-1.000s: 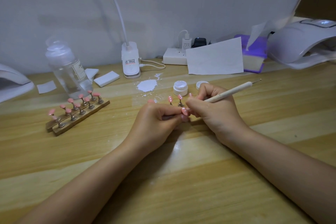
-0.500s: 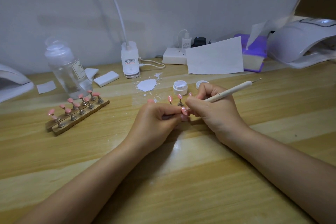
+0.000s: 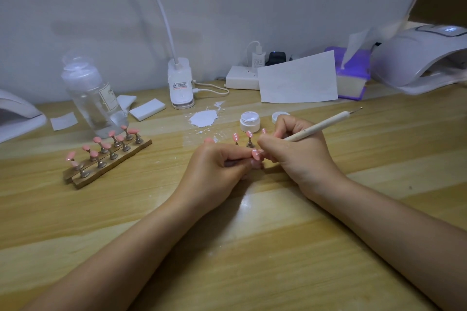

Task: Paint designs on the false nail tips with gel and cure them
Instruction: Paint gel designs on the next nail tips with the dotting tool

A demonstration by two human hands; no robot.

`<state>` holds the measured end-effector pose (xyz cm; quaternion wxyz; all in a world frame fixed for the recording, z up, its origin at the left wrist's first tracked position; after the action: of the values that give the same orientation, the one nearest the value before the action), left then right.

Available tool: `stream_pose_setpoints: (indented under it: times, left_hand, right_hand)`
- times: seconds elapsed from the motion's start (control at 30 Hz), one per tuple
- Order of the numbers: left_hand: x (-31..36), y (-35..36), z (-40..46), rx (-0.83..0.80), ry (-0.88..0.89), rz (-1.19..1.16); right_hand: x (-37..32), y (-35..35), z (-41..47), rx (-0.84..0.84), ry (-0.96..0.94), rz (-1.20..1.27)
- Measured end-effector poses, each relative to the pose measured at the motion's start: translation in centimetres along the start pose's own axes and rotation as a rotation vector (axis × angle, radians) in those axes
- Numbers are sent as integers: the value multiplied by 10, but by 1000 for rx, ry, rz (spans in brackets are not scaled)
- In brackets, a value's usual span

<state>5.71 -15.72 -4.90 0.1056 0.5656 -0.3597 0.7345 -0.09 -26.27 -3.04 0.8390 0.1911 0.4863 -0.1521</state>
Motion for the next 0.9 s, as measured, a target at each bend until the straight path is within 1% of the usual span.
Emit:
stream_pose_setpoints:
  times: [0.9]
  left_hand:
    - [0,0,0,6,-5,-3]
  right_hand:
    - [0,0,0,2,-3,-14]
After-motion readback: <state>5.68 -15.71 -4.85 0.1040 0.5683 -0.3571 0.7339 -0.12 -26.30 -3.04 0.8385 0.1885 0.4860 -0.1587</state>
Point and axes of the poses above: each hand's wrist, its own z-axis towards the middle knuckle, its own y-axis out of the palm, x = y × z, the point moved 4 cm from there along z, towards the middle knuckle, and after that the axes turned 13 degrees about -y, right-handed, at the moved point
